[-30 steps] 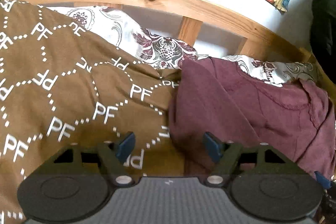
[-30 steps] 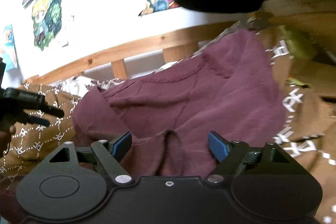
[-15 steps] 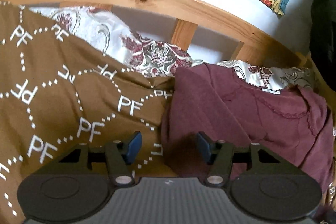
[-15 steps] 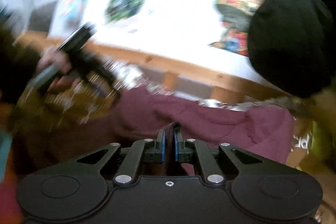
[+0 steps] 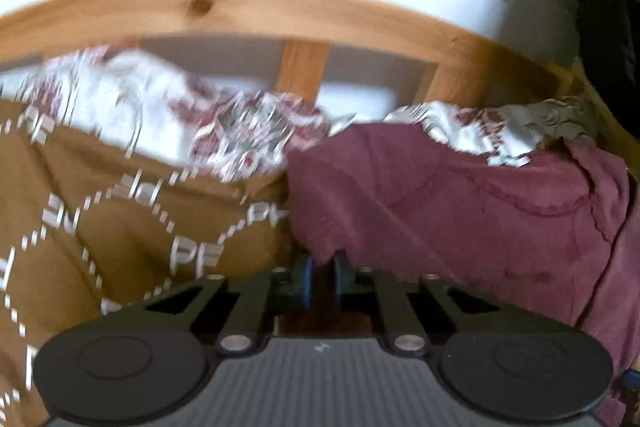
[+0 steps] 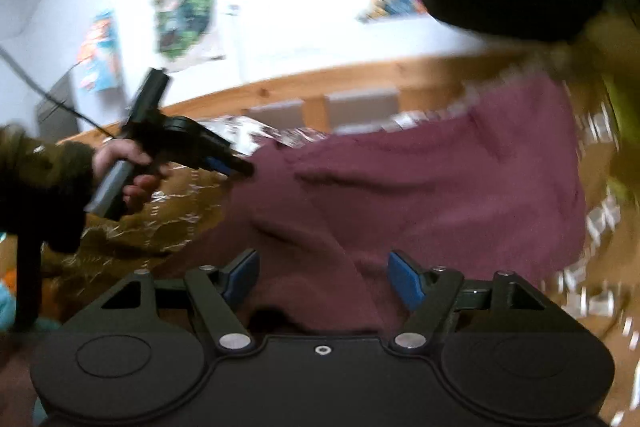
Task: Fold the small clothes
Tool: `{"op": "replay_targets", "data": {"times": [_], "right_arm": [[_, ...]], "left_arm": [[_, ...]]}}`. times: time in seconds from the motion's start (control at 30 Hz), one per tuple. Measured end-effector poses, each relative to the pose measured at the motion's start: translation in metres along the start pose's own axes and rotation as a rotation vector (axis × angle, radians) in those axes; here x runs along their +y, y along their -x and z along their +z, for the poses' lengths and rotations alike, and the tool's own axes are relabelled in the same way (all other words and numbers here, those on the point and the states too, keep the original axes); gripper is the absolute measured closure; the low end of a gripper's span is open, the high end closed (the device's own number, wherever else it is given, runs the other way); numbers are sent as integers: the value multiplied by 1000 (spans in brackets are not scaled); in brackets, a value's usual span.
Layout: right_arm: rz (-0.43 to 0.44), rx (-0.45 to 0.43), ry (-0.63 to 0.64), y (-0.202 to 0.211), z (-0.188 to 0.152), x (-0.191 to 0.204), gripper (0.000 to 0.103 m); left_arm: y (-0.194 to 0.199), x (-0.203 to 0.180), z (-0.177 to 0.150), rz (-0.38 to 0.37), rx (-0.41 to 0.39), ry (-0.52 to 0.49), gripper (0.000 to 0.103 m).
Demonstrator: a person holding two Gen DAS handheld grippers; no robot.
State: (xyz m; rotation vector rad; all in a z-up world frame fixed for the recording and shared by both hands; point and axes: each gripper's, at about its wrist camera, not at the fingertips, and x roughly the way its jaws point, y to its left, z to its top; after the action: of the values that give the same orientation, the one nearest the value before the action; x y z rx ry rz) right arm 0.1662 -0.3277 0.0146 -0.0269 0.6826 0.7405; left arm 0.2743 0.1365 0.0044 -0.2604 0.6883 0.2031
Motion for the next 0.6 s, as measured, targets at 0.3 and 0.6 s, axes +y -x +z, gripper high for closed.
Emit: {"op": "replay_targets", "data": {"times": [0.3, 0.6], "right_arm": [[-81, 75, 36, -11, -11, 8, 32], [-111, 77, 95, -18, -18, 11, 29]], "left_arm": [[-3, -1, -6, 154, -2, 14, 48], [-10, 7, 4, 190, -52, 59, 29]]}}
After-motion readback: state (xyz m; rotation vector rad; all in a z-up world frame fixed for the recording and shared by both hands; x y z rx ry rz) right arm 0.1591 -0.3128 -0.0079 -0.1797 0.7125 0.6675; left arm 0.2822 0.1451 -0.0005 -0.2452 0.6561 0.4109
